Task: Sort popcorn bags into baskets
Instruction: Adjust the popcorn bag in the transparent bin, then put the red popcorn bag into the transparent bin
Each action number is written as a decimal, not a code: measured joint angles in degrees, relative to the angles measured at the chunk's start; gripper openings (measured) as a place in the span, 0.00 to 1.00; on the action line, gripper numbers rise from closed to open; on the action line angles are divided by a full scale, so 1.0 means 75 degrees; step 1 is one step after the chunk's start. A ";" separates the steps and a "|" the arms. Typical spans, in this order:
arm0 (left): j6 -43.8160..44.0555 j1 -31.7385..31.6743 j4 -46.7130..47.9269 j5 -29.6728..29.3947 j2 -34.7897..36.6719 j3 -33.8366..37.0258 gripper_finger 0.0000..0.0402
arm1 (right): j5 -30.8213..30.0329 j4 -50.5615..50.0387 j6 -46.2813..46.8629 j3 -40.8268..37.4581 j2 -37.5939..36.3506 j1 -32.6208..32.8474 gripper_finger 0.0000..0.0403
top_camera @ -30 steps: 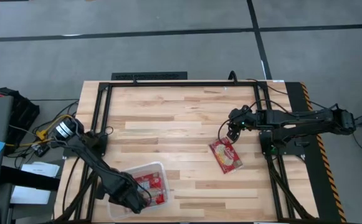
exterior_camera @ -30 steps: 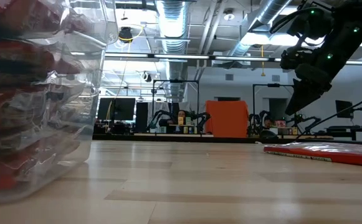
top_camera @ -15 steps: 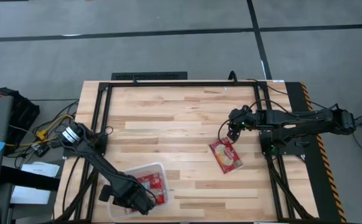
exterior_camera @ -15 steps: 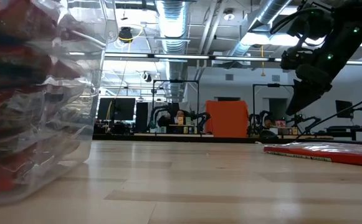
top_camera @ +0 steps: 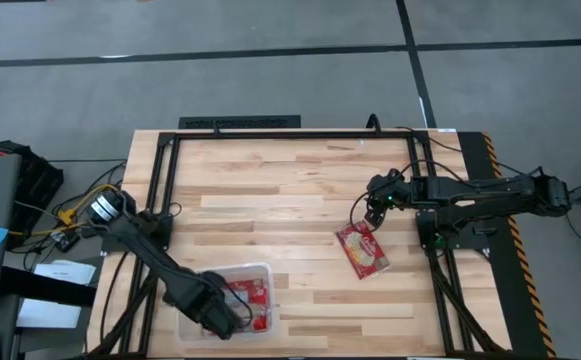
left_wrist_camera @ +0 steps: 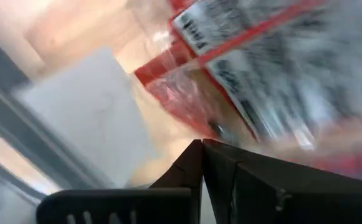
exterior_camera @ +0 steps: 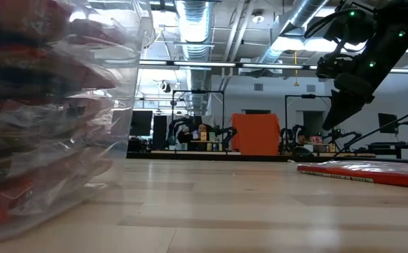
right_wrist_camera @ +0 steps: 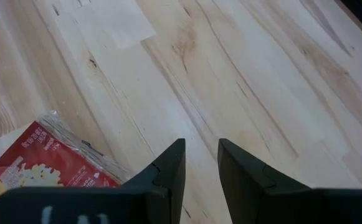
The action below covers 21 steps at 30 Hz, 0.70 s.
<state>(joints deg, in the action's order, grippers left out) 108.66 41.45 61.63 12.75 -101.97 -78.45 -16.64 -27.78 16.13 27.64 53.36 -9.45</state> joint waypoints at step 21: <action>-0.8988 -0.0438 0.1213 0.0824 0.0445 0.0183 0.00 | 0.0029 -0.0071 0.0042 0.0000 0.0000 0.0009 0.29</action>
<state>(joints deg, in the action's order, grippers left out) 41.26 38.16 70.73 18.93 -98.63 -77.07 -16.43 -28.32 16.45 27.64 53.36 -9.39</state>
